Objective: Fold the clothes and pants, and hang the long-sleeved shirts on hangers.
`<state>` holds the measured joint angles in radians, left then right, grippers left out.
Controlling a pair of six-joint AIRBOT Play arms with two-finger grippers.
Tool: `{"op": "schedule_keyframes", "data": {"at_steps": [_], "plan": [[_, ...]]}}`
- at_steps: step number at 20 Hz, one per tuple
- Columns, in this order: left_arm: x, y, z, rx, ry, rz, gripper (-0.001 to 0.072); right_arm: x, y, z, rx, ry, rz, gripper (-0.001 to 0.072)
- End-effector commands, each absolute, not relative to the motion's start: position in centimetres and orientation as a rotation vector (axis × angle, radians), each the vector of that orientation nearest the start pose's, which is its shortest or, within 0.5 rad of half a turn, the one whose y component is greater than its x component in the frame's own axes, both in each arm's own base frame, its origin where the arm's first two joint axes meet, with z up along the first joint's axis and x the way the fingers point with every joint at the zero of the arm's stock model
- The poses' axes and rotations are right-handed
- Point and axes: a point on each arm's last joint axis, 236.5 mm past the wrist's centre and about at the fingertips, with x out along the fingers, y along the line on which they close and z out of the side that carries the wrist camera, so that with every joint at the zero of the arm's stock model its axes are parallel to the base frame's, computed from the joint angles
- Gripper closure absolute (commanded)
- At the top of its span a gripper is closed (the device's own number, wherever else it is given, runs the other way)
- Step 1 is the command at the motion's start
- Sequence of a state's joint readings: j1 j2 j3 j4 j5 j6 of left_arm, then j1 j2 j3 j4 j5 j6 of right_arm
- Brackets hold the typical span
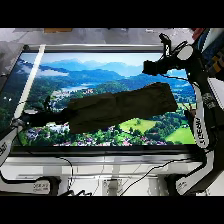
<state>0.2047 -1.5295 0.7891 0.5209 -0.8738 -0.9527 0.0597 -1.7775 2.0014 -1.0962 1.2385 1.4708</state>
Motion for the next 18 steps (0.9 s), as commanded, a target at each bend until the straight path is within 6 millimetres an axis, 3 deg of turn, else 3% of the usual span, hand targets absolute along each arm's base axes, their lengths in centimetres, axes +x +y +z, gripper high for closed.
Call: {"op": "schedule_keyframes", "data": {"at_steps": [1,3,4,8,11,15,18], "plan": [[39.7,-11.4,-9.9,-0.791,1.118,-0.417,0.0257,54.4,14.2,10.9,0.242,0.991,0.444,0.0672],[40.2,-13.0,-8.6,-0.791,1.105,-0.471,0.0594,53.7,15.4,9.6,0.229,1.027,0.459,0.0671],[40.4,-13.6,-7.5,-0.781,1.101,-0.520,0.0692,53.1,16.2,8.4,0.208,1.054,0.479,0.0671],[41.8,-13.9,-1.4,-0.782,1.087,-0.617,0.0694,49.8,19.7,1.5,0.168,1.194,0.526,0.0671],[40.6,-11.3,2.0,-0.590,1.171,-0.541,0.0694,48.9,23.8,-2.8,0.179,1.224,0.551,0.0672],[38.9,-8.9,9.7,-0.416,1.109,-0.466,0.0693,47.0,33.6,-5.9,0.210,1.192,0.627,0.0675],[39.3,-5.6,15.1,-0.292,0.948,-0.342,0.0694,43.1,41.4,-6.1,0.240,1.180,0.701,0.0674]]}}
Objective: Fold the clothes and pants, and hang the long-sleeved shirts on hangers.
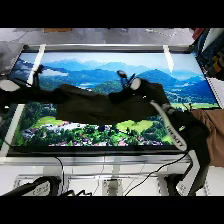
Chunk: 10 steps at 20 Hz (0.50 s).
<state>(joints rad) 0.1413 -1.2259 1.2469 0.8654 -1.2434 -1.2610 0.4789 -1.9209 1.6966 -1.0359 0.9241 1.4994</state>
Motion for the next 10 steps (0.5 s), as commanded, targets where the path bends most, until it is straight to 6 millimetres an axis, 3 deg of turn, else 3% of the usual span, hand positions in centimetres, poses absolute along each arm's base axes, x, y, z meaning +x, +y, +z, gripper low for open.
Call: {"op": "schedule_keyframes", "data": {"at_steps": [1,3,5,7,10], "plan": [[39.6,-4.6,16.1,-0.283,0.903,-0.295,0.0694,41.8,43.8,-5.5,0.240,1.154,0.738,0.0674],[39.8,-4.2,16.6,-0.298,0.880,-0.272,0.0694,39.3,47.6,-4.5,0.220,1.114,0.807,0.0674],[40.0,-5.5,16.2,-0.340,0.900,-0.295,0.0693,38.5,48.4,-4.0,0.131,1.081,0.836,0.0673],[40.3,-8.1,15.7,-0.367,0.919,-0.360,0.0693,39.8,46.1,-4.2,0.014,1.071,0.806,0.0673],[41.5,-13.1,14.2,-0.386,0.942,-0.461,0.0693,44.2,37.4,-4.5,-0.113,1.123,0.659,0.0672]]}}
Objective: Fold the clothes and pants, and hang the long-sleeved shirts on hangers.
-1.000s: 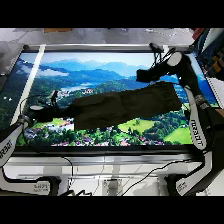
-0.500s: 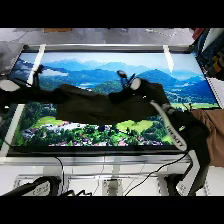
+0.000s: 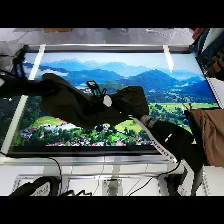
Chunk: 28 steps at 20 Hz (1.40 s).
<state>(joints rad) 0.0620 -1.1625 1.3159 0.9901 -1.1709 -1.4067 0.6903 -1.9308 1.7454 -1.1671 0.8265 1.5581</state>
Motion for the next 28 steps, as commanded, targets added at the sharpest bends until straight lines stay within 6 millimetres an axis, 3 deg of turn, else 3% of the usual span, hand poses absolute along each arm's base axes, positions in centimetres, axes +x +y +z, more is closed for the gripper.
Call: {"op": "schedule_keyframes", "data": {"at_steps": [1,5,8,10,13,14,15,16,20,22,24,26,28], "plan": [[41.8,-15.2,13.5,-0.399,0.950,-0.498,0.0692,45.8,33.8,-4.3,-0.128,1.143,0.597,0.0672],[43.5,-26.2,10.9,-0.548,0.946,-0.652,0.0692,50.9,19.1,-1.5,-0.006,1.187,0.357,0.0672],[44.6,-34.5,9.7,-0.657,0.889,-0.725,0.0693,52.3,10.5,1.0,0.091,1.171,0.221,0.0671],[44.8,-39.1,8.9,-0.673,0.879,-0.759,0.0693,52.4,6.4,2.1,0.133,1.162,0.157,0.0672],[45.5,-44.2,8.3,-0.657,0.840,-0.800,0.0669,52.2,3.0,2.6,0.170,1.165,0.102,0.0672],[45.7,-45.2,8.1,-0.656,0.831,-0.806,0.0488,52.1,2.5,2.5,0.175,1.172,0.093,0.0672],[45.7,-46.1,8.0,-0.653,0.831,-0.818,0.0095,52.0,2.0,2.5,0.176,1.174,0.086,0.0672],[45.6,-46.5,8.0,-0.658,0.832,-0.824,0.0007,52.1,1.6,2.5,0.169,1.170,0.081,0.0672],[46.0,-46.1,8.7,-0.665,0.820,-0.823,0.0002,53.0,0.4,2.8,0.114,1.127,0.093,0.0671],[46.6,-44.8,9.6,-0.667,0.813,-0.823,0.0002,53.2,-0.8,2.6,0.015,1.114,0.135,0.0673],[46.6,-43.3,10.8,-0.611,0.800,-0.864,0.0003,52.9,-2.5,1.6,0.039,1.134,0.149,0.0673],[46.4,-41.8,12.2,-0.539,0.772,-0.914,0.0007,51.1,-0.7,-0.6,0.162,1.180,0.339,0.0675],[46.7,-40.4,13.8,-0.476,0.719,-0.942,0.0008,48.0,4.2,-1.5,0.397,1.201,0.659,0.0674]]}}
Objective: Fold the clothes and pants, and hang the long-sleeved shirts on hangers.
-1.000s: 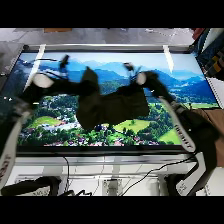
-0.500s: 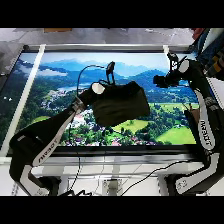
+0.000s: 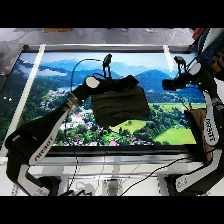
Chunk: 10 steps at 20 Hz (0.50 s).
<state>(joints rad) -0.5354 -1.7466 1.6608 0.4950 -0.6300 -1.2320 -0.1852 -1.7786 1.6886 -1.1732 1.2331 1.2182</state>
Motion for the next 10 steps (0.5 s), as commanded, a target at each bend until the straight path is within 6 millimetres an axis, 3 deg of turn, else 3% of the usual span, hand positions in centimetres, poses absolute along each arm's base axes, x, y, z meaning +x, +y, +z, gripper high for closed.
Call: {"op": "schedule_keyframes", "data": {"at_steps": [1,2,3,5,10], "plan": [[47.0,-39.6,14.4,-0.431,0.685,-0.941,0.0008,46.8,6.5,-0.8,0.531,1.189,0.788,0.0673],[47.4,-38.8,14.5,-0.365,0.657,-0.932,0.0009,46.4,8.1,-0.3,0.644,1.175,0.850,0.0668],[47.9,-37.7,14.0,-0.282,0.643,-0.909,0.0009,46.5,9.0,-0.3,0.690,1.164,0.863,0.0555],[48.7,-35.4,12.7,-0.073,0.626,-0.850,0.0010,46.9,10.4,-0.7,0.673,1.159,0.858,0.0035],[49.9,-29.8,9.8,0.185,0.709,-0.659,0.0010,49.1,11.2,-6.2,0.393,1.200,0.644,0.0010]]}}
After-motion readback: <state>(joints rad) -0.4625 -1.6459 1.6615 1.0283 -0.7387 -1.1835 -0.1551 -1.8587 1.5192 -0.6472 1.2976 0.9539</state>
